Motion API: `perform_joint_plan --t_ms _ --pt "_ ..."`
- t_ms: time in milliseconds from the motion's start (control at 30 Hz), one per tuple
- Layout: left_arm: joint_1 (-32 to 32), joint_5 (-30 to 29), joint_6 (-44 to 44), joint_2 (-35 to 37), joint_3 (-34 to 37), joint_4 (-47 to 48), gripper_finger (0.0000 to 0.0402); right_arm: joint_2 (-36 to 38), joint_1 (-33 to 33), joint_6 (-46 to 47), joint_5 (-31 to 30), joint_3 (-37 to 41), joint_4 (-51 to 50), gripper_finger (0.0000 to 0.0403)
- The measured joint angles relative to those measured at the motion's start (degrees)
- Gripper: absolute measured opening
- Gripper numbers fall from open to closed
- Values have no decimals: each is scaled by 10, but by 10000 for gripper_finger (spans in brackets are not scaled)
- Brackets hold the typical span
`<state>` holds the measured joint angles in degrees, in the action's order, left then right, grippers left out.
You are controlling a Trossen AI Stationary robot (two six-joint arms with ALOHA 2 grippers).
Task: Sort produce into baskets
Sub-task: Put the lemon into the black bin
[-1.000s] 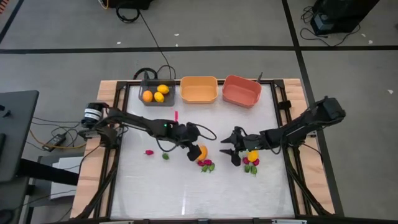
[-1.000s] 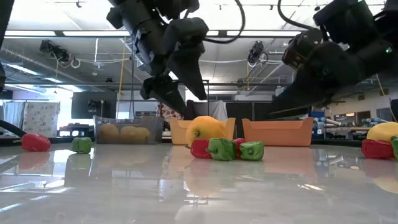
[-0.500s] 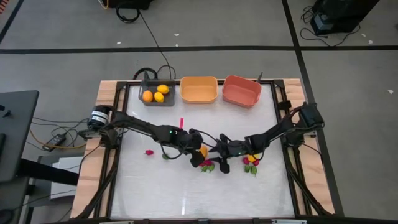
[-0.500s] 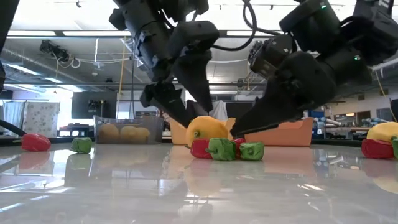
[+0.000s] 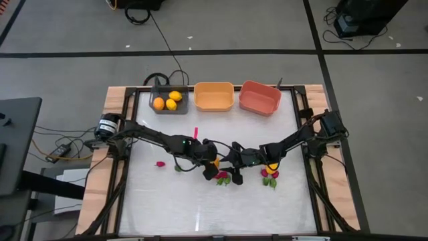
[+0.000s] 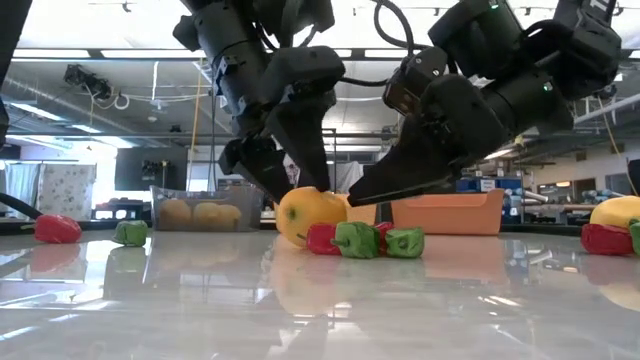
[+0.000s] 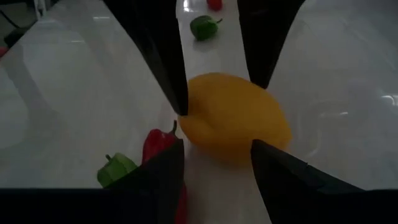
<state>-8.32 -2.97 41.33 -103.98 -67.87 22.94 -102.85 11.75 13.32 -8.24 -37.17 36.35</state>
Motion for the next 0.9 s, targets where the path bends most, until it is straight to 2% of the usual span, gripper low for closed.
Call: perform_joint_plan --t_ms 533,800,900 --pt "6 -3 -37 -56 0 -19 311 0 0 0 -16 1 -5 198" --pt "17 -6 -70 -54 -6 -1 232 0 10 2 -43 1 -10 198" --pt "26 -8 -98 -51 -17 20 227 0 15 2 -56 1 -13 198"
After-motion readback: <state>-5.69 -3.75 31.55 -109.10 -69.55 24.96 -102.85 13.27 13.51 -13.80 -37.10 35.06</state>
